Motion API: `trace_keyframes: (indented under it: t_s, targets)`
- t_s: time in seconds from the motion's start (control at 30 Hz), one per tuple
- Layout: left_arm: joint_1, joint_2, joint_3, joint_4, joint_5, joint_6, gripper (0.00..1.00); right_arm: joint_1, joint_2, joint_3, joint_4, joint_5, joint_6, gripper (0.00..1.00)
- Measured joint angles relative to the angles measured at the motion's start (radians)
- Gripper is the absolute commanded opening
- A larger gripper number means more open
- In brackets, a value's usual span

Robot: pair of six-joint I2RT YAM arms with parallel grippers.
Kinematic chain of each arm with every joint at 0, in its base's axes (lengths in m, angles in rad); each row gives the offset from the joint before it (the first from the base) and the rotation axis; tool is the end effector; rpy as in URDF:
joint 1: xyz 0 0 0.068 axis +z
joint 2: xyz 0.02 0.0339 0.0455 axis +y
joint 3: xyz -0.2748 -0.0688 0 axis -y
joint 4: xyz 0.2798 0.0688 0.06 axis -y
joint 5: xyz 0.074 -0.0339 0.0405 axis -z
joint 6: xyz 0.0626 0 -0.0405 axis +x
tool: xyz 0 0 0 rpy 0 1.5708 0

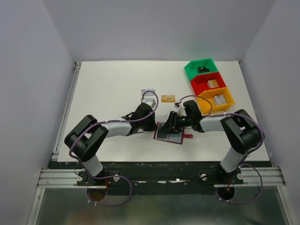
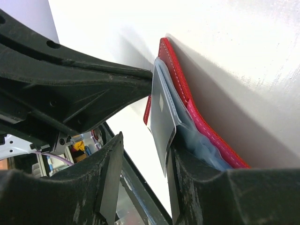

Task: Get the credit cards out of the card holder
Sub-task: Remove the credit card from the card holder.

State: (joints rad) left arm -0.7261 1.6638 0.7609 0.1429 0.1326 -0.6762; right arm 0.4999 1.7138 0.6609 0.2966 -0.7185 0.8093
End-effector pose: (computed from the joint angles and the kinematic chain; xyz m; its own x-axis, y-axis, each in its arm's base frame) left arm 0.2671 -0.2482 0.1109 -0.8585 -0.0673 -0.5083 0.2468 0.8147 -0.5247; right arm 0.2768 0.1981 0.0890 -0.9809 0.0851 -0.1749 -0.1030 0.5356 0.8382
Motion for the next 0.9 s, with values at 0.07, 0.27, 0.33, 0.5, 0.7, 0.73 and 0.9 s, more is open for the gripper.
trace_keyframes:
  t_s: [0.07, 0.27, 0.33, 0.5, 0.7, 0.73, 0.9]
  targets:
    - [-0.005, 0.0, 0.0, 0.002, 0.0, 0.01, 0.0, -0.001, 0.008, 0.0, 0.005, -0.002, 0.005, 0.49]
    - [-0.017, 0.0, 0.0, 0.007, 0.001, 0.036, 0.0, -0.005, 0.027, 0.005, 0.028, -0.009, 0.022, 0.49]
    - [-0.022, 0.0, 0.0, 0.01, 0.001, 0.044, 0.0, -0.005, 0.035, 0.006, 0.038, -0.011, 0.029, 0.49]
    - [-0.03, 0.0, 0.0, 0.013, 0.003, 0.059, 0.0, -0.004, 0.06, 0.01, 0.058, -0.026, 0.04, 0.49]
    - [-0.033, 0.0, 0.0, 0.013, 0.003, 0.062, 0.0, -0.004, 0.061, 0.01, 0.065, -0.031, 0.045, 0.48]
    - [-0.034, 0.0, 0.0, 0.012, 0.002, 0.061, 0.0, -0.004, 0.057, 0.01, 0.058, -0.031, 0.041, 0.48]
    - [-0.04, 0.001, 0.0, 0.007, 0.002, 0.043, 0.0, 0.0, 0.005, 0.016, -0.024, -0.023, -0.007, 0.47]
